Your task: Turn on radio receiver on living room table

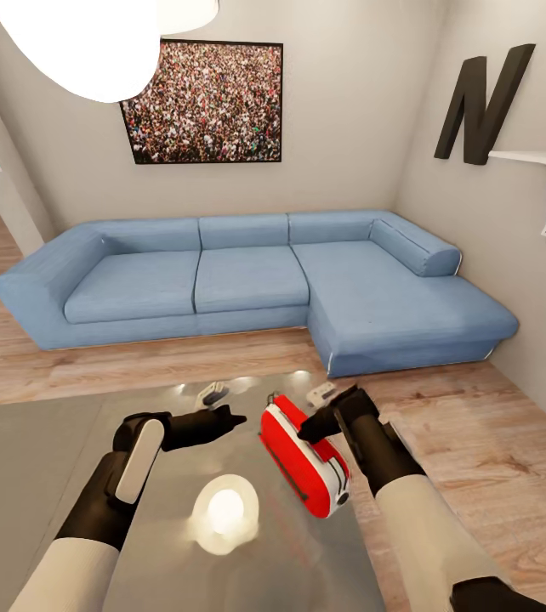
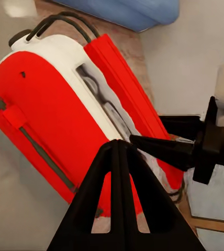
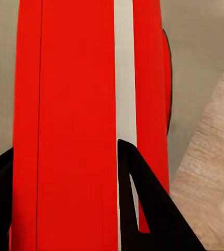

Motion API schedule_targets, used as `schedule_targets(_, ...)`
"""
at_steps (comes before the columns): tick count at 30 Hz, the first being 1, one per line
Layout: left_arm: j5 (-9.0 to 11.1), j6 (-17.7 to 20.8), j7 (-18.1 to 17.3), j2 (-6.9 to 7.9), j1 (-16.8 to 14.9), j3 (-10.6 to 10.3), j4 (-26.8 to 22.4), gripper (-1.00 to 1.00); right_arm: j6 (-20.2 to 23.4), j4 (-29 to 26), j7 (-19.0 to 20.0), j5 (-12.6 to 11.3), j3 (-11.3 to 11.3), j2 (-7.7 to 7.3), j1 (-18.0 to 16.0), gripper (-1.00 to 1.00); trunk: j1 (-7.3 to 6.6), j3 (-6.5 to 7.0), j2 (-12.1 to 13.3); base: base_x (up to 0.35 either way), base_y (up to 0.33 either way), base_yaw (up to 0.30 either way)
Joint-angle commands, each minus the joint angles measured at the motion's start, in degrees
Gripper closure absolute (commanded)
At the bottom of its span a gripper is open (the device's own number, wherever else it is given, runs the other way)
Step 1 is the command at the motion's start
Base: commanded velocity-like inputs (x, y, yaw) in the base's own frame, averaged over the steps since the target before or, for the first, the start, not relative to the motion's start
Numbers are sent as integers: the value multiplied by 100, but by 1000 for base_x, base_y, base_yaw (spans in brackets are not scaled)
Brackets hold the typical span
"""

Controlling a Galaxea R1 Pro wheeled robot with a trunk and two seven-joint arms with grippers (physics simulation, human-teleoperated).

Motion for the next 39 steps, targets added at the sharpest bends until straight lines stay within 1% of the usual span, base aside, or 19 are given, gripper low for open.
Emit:
schedule_targets(1, 1, 0, 0, 2, 0, 0, 0, 100, -71, 86, -84, -179, 0, 0, -1, 100, 0, 1, 0, 0, 0, 0)
schedule_targets(3, 3, 0, 0, 0, 0, 0, 2, 100, -198, 234, -298, -465, 3, 0, -1, 100, 0, 1, 0, 0, 0, 0)
schedule_targets(4, 4, 0, 0, 0, 0, 0, 3, 100, -237, 272, -357, -518, 4, 0, -1, 100, 0, 1, 0, 0, 0, 0)
schedule_targets(5, 5, 0, 0, 0, 0, 0, 8, 100, -394, 406, -527, -626, 8, 0, -1, 100, 0, 1, 0, 0, 0, 0)
schedule_targets(9, 6, -3, 0, 0, 0, 0, 66, 100, -722, 682, -702, -726, 9, 0, -1, 100, 0, 1, 0, 0, 0, 0)
schedule_targets(11, 7, -7, 6, 0, 0, 0, 126, 100, -808, 750, -736, -856, 9, 0, -1, 100, 0, 1, 0, 0, 0, 0)
schedule_targets(14, 1, -22, 7, 0, 0, 0, 188, 100, -878, 783, -750, -972, 9, 0, -1, 100, 0, 1, 0, 0, 0, 0)
schedule_targets(15, 1, -48, 7, 0, 0, 0, 227, 100, -976, 877, -757, -1022, 9, 0, -1, 100, 0, 1, 0, 0, 0, 0)
schedule_targets(18, 5, -88, 2, 0, 0, 0, 259, 100, -1322, 1339, -765, -1066, -2, 0, -1, 100, 0, 1, 0, 0, 0, 0)
schedule_targets(21, 6, -101, 0, -4, 0, 0, 269, 100, -1558, 1576, -765, -1078, -21, 0, -1, 100, 0, 1, 0, 0, 0, 0)
schedule_targets(28, 7, -105, 6, -11, 0, -8, 272, 100, -1686, 1673, -764, -1082, -221, 0, -1, 100, 0, 1, 0, 0, 0, 0)
schedule_targets(33, 7, -105, 8, -17, 0, -16, 273, 100, -1756, 1715, -763, -1086, -244, 0, -1, 100, 0, 1, 0, 0, 0, 0)
schedule_targets(36, 7, -105, 9, -18, 0, -17, 273, 100, -1980, 2066, -773, -1090, -258, 0, -1, 100, 0, 1, 0, 0, 0, 0)
schedule_targets(39, 7, -106, 9, -17, 0, -17, 273, 100, -2155, 2260, -859, -1104, -324, 0, -1, 100, 0, 1, 0, 0, 0, 0)
